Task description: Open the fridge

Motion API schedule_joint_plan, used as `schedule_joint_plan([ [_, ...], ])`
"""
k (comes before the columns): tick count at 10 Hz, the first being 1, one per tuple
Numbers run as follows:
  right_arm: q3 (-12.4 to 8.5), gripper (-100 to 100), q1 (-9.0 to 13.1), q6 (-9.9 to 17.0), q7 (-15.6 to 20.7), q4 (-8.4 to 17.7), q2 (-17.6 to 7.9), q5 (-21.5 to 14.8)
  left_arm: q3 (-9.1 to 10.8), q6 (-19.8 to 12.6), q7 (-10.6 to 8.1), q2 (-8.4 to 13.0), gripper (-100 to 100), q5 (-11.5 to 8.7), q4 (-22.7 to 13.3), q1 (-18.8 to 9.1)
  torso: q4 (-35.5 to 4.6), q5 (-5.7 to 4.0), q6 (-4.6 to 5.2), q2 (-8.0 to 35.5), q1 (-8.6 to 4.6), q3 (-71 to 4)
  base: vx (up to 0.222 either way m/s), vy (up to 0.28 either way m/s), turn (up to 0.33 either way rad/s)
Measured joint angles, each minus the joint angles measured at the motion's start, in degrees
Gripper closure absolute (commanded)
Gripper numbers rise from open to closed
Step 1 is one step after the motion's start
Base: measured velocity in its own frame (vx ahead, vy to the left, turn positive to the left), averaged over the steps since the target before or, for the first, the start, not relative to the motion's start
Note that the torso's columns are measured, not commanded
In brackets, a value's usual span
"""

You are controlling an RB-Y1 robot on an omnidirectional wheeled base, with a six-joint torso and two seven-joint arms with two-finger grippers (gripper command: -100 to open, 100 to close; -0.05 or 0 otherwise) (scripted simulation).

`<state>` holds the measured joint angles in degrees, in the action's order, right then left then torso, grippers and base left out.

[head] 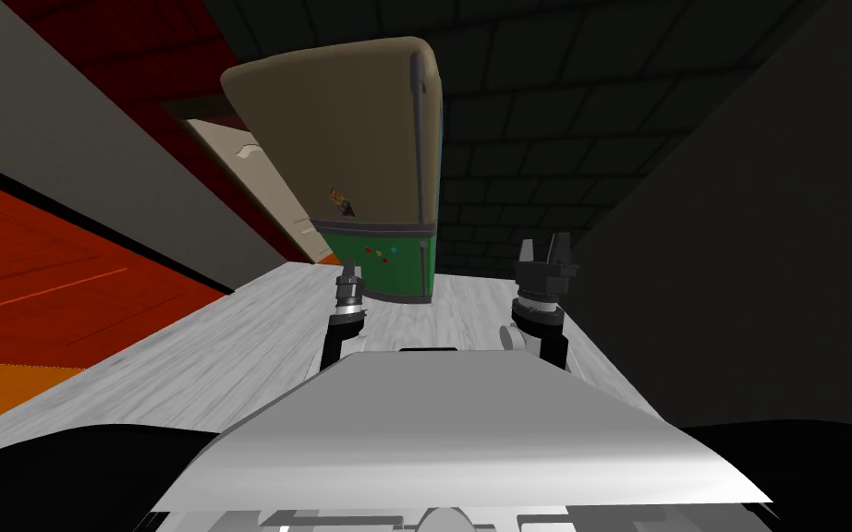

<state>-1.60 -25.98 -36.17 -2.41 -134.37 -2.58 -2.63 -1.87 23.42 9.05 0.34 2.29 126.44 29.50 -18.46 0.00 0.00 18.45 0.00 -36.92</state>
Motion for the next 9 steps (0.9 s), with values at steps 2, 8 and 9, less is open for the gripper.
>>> schedule_joint_plan([
  [2, 0.0, 0, 0.0, 0.0, 0.0, 0.0, 0.0, 0.0, 0.00, 0.0, 0.00, 0.0, 0, 0.0, 0.0, 0.0, -8.5, 0.00, 0.00, 8.5, 0.00, -16.9, 0.000, 0.000, 0.000],
  [8, 0.0, 0, 0.0, 0.0, 0.0, 0.0, 0.0, 0.0, 0.38, -2.3, 0.45, 3.7, -100, 0.1, 0.0, -1.5, -23.7, -0.01, 0.00, 23.7, -0.04, -47.6, 0.019, -0.014, -0.019],
  [9, 0.0, 0, 0.0, 0.0, 0.0, 0.0, 0.0, 0.0, 0.70, -3.5, 0.71, 5.0, -100, 0.2, -0.2, -2.5, -23.8, -0.01, 0.00, 23.7, -0.05, -47.7, 0.055, -0.041, -0.057],
])
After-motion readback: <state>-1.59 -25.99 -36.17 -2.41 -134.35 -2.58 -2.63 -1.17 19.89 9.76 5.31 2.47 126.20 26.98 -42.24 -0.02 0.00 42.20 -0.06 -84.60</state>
